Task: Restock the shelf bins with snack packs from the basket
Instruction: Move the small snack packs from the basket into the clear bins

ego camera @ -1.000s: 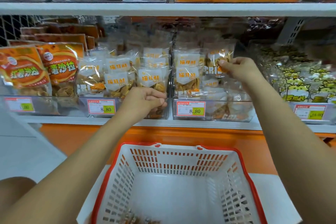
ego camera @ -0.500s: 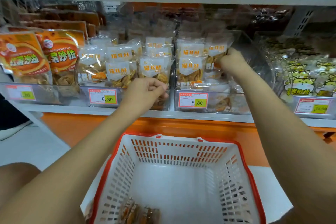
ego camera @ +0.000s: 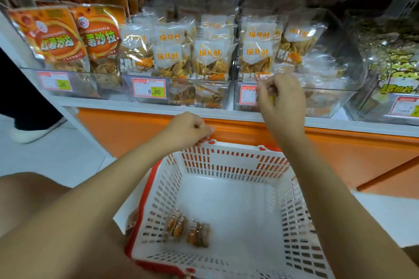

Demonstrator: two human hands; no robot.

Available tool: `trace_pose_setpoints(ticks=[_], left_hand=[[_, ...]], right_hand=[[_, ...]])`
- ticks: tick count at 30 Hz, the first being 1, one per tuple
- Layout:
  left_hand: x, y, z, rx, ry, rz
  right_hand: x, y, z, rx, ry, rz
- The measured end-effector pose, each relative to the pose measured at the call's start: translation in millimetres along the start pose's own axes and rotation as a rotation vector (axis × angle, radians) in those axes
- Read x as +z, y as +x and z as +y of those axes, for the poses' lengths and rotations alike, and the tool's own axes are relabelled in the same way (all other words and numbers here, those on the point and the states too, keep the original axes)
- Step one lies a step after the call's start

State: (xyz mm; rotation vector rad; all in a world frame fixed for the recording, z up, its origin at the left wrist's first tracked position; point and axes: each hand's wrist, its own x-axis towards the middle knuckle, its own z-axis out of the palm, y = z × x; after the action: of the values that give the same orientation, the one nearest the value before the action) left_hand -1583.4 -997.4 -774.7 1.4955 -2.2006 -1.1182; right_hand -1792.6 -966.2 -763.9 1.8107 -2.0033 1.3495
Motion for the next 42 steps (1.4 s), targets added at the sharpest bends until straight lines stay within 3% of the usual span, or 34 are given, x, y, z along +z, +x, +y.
trace_pose_setpoints(ticks=[3,8,13,17,22,29,36,42], left_hand=[[5,-10,-29,-0.119,0.207,-0.102],[4,-27,-63,-0.335,0.484,-0.203],[17,-31,-104,-0.486,0.685,-0.341],[31,-25,-119,-0.465,0.733,-0.253],[37,-13,-124,-0.476,0.726,-0.162],[33,-7,-134,-0.424,0.705,-0.191],[30,-7,-135,-0.433,0.637,-0.215],[27,-6,-132,-0.437,0.612,-0.277]], right_hand=[[2,-16,-3,-0.131,-0.021,-0.118],[38,-57,-7,-0.168,-0.054,-0.696],[120,-146,30,0.084,-0.05,-1.223],[152,-212,64,0.316,-0.096,-1.539],[176,-246,86,0.336,-0.065,-1.666],[197,-274,84,0.383,-0.048,-1.649],[191,-275,73,0.289,-0.12,-1.735],[176,-217,59,0.331,0.084,-1.541]])
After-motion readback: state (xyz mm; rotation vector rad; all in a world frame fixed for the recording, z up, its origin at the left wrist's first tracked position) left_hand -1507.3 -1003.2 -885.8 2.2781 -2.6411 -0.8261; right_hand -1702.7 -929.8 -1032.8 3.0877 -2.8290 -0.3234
